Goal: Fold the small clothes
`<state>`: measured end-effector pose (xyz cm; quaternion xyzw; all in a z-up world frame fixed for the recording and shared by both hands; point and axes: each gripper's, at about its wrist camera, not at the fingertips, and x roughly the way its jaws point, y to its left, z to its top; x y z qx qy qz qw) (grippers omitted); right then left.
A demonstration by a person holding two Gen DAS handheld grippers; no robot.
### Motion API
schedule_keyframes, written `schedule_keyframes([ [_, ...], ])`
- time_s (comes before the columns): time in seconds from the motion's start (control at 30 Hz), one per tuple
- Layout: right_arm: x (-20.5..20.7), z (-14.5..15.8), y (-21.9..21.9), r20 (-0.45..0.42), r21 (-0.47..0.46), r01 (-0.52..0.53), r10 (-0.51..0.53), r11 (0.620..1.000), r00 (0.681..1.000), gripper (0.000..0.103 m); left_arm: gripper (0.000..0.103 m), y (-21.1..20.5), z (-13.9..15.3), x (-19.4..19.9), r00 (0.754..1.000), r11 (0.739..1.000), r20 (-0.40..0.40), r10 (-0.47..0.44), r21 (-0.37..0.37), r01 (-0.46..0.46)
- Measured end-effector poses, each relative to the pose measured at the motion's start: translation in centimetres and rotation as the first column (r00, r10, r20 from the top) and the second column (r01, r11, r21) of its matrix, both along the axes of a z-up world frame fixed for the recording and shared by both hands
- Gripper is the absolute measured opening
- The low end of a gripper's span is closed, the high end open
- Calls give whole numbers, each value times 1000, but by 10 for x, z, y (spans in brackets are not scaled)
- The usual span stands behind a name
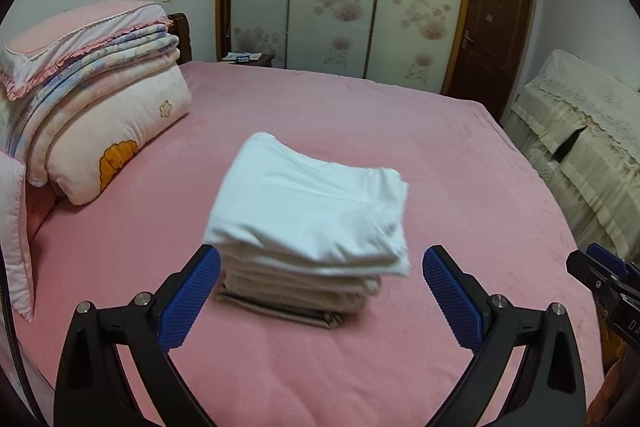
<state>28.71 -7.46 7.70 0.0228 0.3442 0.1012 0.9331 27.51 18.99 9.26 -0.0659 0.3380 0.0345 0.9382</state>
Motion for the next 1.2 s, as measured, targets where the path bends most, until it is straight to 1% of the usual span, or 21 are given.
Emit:
schedule_keyframes([
  [0.17, -51, 9, -26, -7, -2, 4, -4, 1000, 1000, 66, 101, -35, 8, -57, 999, 998, -13, -46, -37, 46],
  [0.3, -92, 9, -42, -13, 0, 1, -1, 1000, 1000, 66, 101, -62, 10, -109, 996, 996, 16, -83, -35, 83],
  [0.43, -136, 5, -57, -9, 22, -2, 2, 1000, 1000, 66, 102, -83, 4, -153, 993, 991, 27, -118, -57, 120],
  [0.53, -161, -1, -66, -5, 24, 11, -11, 1000, 1000, 66, 102, -93, 0, -174, 992, 991, 34, -119, -59, 121],
  [0.67, -189, -6, -76, 6, 30, 41, -41, 999, 999, 66, 102, -101, -5, -196, 993, 989, 28, -117, -86, 119],
  [0.77, -210, -11, -84, 8, 50, 52, -52, 997, 999, 67, 102, -110, -10, -216, 993, 990, 23, -119, -76, 121],
  [0.93, -244, -26, -95, -2, 89, 94, -94, 992, 996, 70, 102, -125, -21, -253, 993, 993, 41, -107, -49, 109],
  [1.03, -261, -37, -100, -22, 106, 106, -104, 989, 994, 70, 102, -131, -31, -268, 995, 995, 29, -92, -40, 93],
  [1.1, -270, -44, -101, -36, 109, 101, -97, 989, 995, 70, 102, -134, -37, -276, 995, 994, 21, -99, -45, 100],
  [1.2, -283, -50, -104, -27, 95, 122, -120, 988, 992, 70, 102, -140, -43, -284, 995, 994, 5, -101, -30, 101],
])
